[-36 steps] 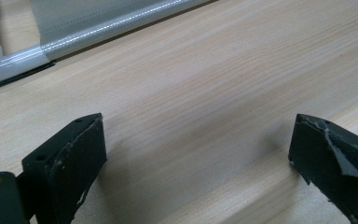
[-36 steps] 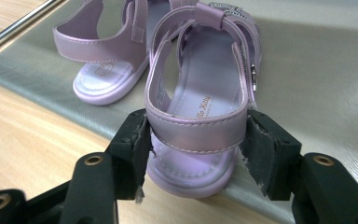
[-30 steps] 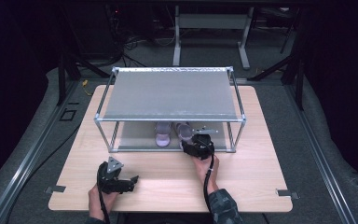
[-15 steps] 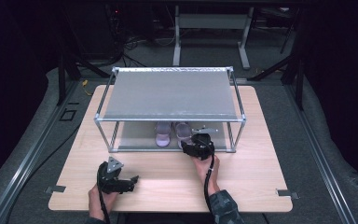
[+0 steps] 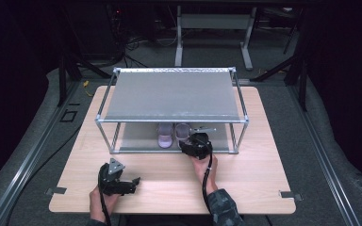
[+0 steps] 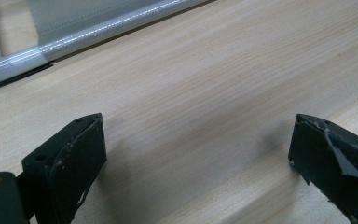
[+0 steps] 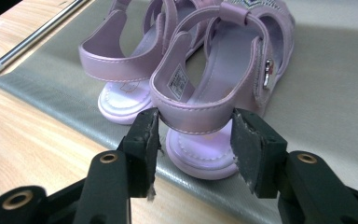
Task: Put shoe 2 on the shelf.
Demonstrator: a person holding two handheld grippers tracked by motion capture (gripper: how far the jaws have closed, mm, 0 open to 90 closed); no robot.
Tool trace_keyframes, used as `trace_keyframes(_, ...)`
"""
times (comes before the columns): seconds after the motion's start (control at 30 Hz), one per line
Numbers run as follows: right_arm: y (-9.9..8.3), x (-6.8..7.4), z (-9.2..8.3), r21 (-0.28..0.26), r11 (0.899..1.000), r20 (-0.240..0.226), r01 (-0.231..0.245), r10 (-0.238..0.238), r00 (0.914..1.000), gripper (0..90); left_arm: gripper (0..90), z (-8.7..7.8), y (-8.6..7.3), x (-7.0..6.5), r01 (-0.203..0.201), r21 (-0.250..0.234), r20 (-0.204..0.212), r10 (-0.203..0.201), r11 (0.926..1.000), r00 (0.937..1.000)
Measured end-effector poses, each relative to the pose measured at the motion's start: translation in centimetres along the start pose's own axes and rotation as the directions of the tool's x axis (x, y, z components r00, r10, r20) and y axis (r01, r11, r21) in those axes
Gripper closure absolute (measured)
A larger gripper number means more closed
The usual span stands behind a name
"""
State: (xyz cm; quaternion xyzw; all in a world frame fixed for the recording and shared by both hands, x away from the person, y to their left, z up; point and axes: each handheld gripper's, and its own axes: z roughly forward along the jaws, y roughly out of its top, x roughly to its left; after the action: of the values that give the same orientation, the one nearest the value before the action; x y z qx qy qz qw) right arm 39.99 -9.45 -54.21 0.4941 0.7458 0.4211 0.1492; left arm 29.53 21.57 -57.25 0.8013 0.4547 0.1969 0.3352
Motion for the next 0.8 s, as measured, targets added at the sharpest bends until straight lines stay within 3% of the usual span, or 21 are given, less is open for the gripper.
trace_keyframes(0.27,0.1,-0.2,0.7,-0.015,1.000,-0.014,-0.027,0.027,0.9995,55.4,3.9,0.0,0.0,0.0,-0.002,0.001,0.002,0.002,1.0000,1.0000)
trace_keyframes(0.3,0.2,-0.3,0.8,-0.014,1.000,-0.030,-0.019,0.018,0.9994,55.3,3.9,0.0,0.0,0.0,-0.002,0.001,0.002,0.002,1.0000,1.0000)
trace_keyframes(0.4,0.3,-0.1,1.2,-0.020,1.000,-0.006,-0.018,0.018,0.9998,54.9,3.9,0.0,0.0,0.0,-0.003,0.002,0.003,0.003,1.0000,1.0000)
trace_keyframes(0.6,0.5,0.0,1.6,-0.012,1.000,-0.039,-0.010,0.009,0.9992,53.2,3.9,0.0,0.0,0.0,-0.001,-0.001,0.004,0.001,1.0000,1.0000)
trace_keyframes(0.73,0.6,-0.1,1.1,-0.011,1.000,-0.033,-0.010,0.010,0.9994,51.1,3.9,0.0,0.0,0.0,-0.002,0.001,0.006,0.002,1.0000,1.0000)
trace_keyframes(0.8,0.6,-0.2,0.7,-0.002,1.000,-0.001,-0.008,0.008,1.0000,49.1,3.9,0.0,0.0,0.0,-0.003,0.003,0.009,0.003,1.0000,1.0000)
